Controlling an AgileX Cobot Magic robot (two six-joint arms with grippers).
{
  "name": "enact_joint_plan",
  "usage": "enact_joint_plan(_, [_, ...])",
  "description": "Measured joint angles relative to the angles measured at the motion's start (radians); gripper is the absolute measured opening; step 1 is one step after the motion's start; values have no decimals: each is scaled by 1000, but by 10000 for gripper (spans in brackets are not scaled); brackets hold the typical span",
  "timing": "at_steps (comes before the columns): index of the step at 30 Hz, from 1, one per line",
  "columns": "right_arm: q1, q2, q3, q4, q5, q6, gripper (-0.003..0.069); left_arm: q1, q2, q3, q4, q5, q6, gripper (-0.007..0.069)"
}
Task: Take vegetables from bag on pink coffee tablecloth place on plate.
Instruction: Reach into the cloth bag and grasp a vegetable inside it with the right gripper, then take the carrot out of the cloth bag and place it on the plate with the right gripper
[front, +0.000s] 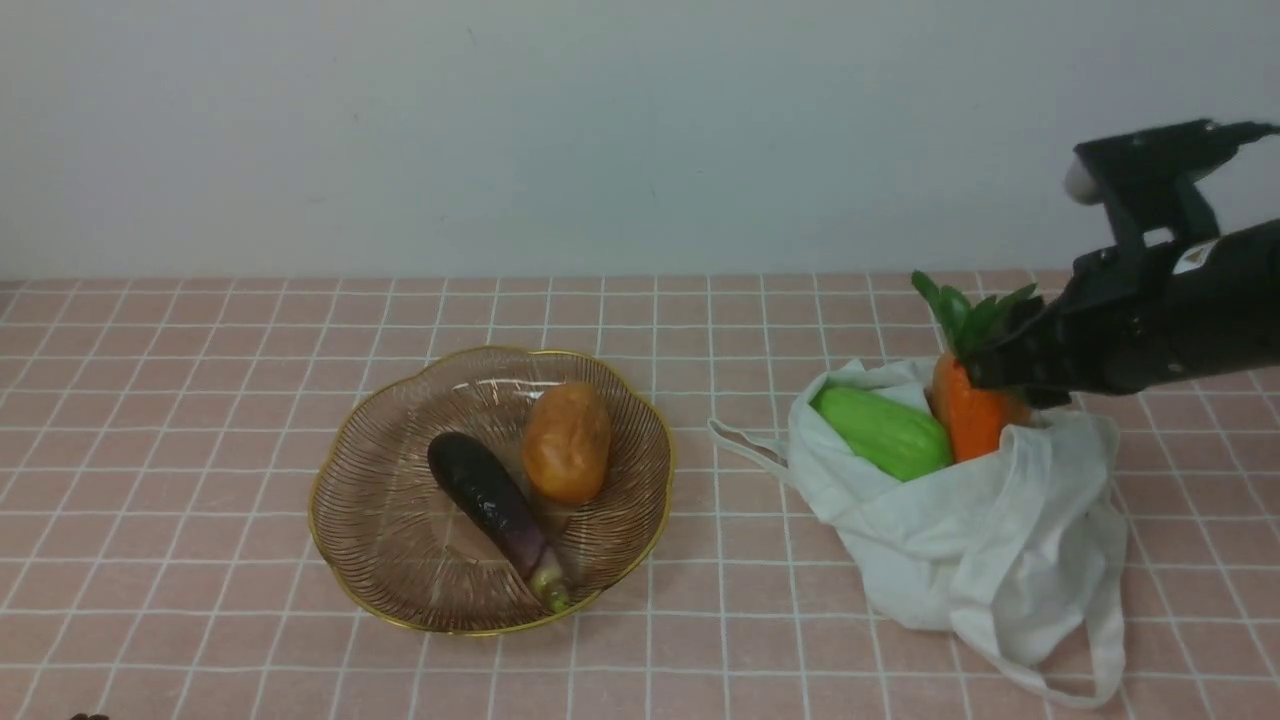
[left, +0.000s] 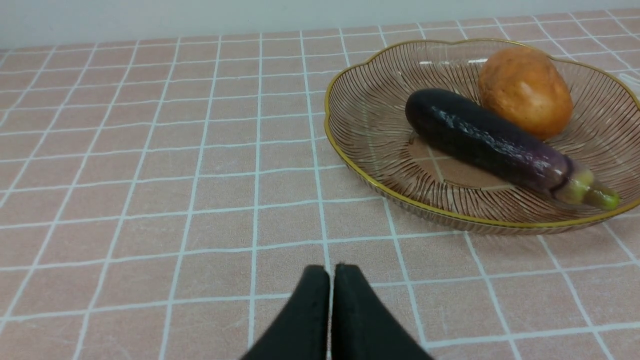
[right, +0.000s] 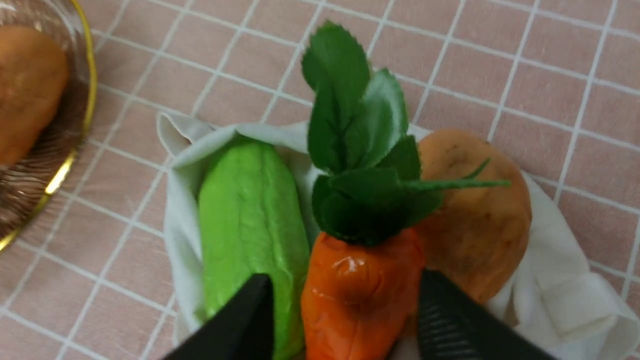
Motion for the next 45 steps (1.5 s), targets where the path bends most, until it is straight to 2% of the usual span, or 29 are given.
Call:
enact_joint_plan(2, [0, 22, 0, 5, -9, 0, 485, 0, 0, 0, 0, 0, 0, -6])
enact_joint_plan(5, [0, 45, 0, 6, -18, 0, 520, 0, 0, 0, 0, 0, 0, -6])
enact_joint_plan(7, [0, 53, 0, 8, -25, 0, 519, 0, 0, 0, 0, 0, 0, -6])
enact_joint_plan(8, [0, 59, -1, 9, -31, 0, 489, 0, 0, 0, 0, 0, 0, -6])
enact_joint_plan(10, [0, 61, -4, 12, -36, 2, 376, 0, 0, 0, 0, 0, 0, -6])
enact_joint_plan(11, [0, 61, -5, 12, -36, 2, 362, 0, 0, 0, 0, 0, 0, -6])
enact_joint_plan(13, [0, 61, -21, 12, -28, 2, 249, 0, 0, 0, 0, 0, 0, -6])
enact_joint_plan(25, [0, -99, -157, 34, 53, 2, 268, 0, 0, 0, 0, 0, 0, -6])
enact_joint_plan(32, [17, -150, -271, 252, 86, -39, 268, 0, 0, 0, 0, 0, 0, -6])
enact_joint_plan(34, [44, -142, -306, 316, 99, -77, 268, 0, 0, 0, 0, 0, 0, -6])
enact_joint_plan(35, [91, -119, -336, 375, 112, -120, 268, 0, 0, 0, 0, 0, 0, -6])
enact_joint_plan(37, [149, -81, -371, 412, 122, -176, 268, 0, 0, 0, 0, 0, 0, -6])
enact_joint_plan(42, [274, 50, -428, 434, 109, -261, 268, 0, 0, 0, 0, 0, 0, -6])
enact_joint_plan(45, [353, 171, -449, 439, 40, -281, 268, 0, 0, 0, 0, 0, 0, -6])
